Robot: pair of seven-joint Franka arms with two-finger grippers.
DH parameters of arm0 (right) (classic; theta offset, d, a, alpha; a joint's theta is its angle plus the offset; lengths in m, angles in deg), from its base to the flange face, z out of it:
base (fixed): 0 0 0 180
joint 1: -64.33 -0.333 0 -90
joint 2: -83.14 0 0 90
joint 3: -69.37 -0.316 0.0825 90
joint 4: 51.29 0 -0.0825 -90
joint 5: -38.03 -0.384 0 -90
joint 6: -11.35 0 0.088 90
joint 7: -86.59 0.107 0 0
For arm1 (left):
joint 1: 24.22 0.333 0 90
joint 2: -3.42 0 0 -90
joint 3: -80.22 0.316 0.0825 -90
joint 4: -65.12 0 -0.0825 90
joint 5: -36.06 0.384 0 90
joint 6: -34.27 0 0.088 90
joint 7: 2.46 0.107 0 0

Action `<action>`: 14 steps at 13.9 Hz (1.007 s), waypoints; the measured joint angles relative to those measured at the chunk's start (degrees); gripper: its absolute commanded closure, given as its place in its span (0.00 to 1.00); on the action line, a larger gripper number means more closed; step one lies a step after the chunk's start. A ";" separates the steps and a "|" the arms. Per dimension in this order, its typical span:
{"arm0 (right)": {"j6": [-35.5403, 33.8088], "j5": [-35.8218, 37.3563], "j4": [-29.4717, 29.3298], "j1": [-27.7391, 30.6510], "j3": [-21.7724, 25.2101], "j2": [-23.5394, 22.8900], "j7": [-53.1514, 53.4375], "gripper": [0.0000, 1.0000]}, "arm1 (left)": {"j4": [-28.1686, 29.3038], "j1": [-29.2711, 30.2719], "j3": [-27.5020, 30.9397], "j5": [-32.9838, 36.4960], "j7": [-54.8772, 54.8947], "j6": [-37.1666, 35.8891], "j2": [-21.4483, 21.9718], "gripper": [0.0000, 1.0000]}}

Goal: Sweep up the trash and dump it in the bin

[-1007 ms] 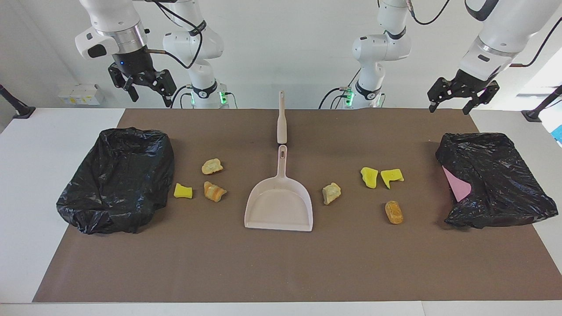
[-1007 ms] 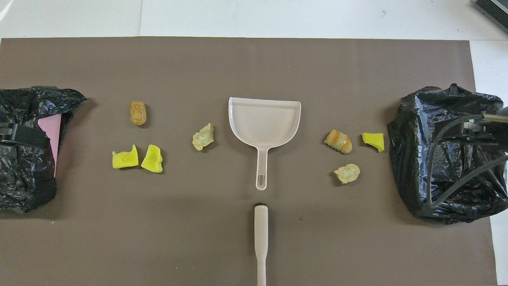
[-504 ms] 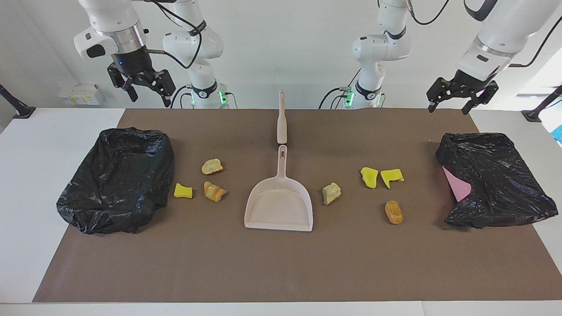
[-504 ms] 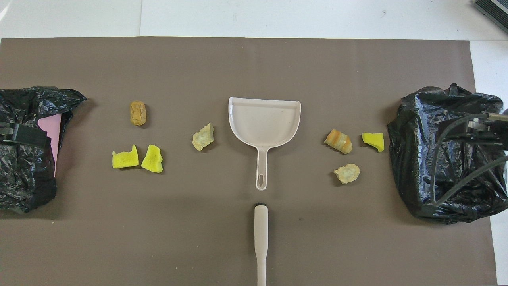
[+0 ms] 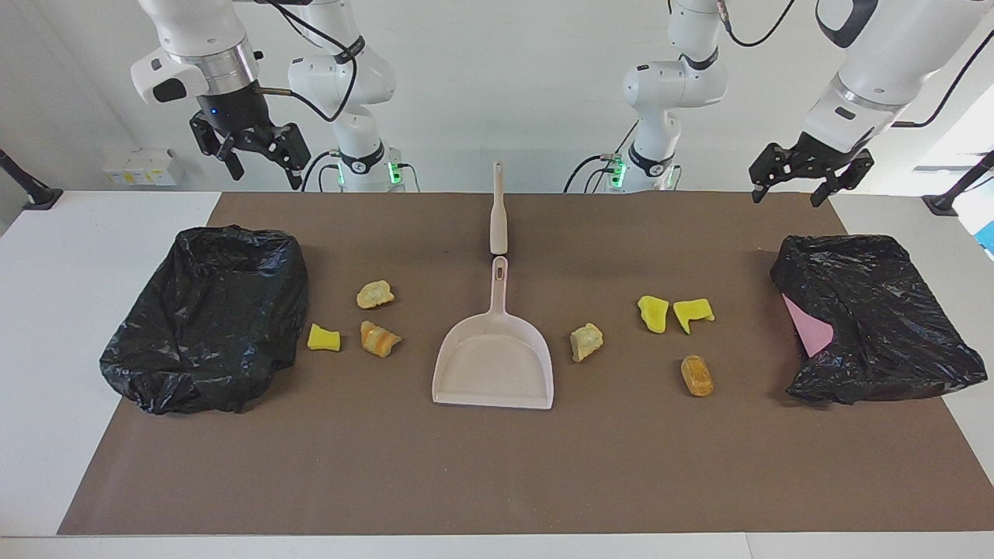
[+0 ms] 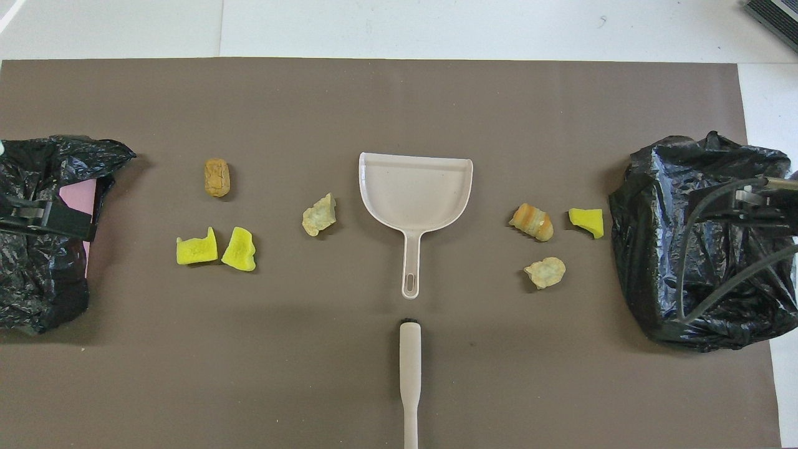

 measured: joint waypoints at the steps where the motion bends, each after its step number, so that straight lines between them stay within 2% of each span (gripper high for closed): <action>1: 0.00 0.00 0.00 0.00 0.00 0.00 0.00 0.00 | 1.57 -0.25 -0.01 -0.79 0.29 0.64 0.03 0.00; 4: 0.00 0.00 0.00 0.00 0.00 0.00 0.00 0.00 | 8.81 -3.39 -0.13 -1.74 1.25 6.53 1.02 0.00; 8: 0.00 0.00 0.00 0.00 0.00 0.00 0.00 0.00 | 17.92 -11.91 -0.47 -2.03 1.52 11.95 4.17 0.00; 14: 0.00 0.00 0.00 0.00 0.00 0.00 0.00 0.00 | 20.55 -25.69 -0.59 -3.79 0.98 12.59 7.69 0.00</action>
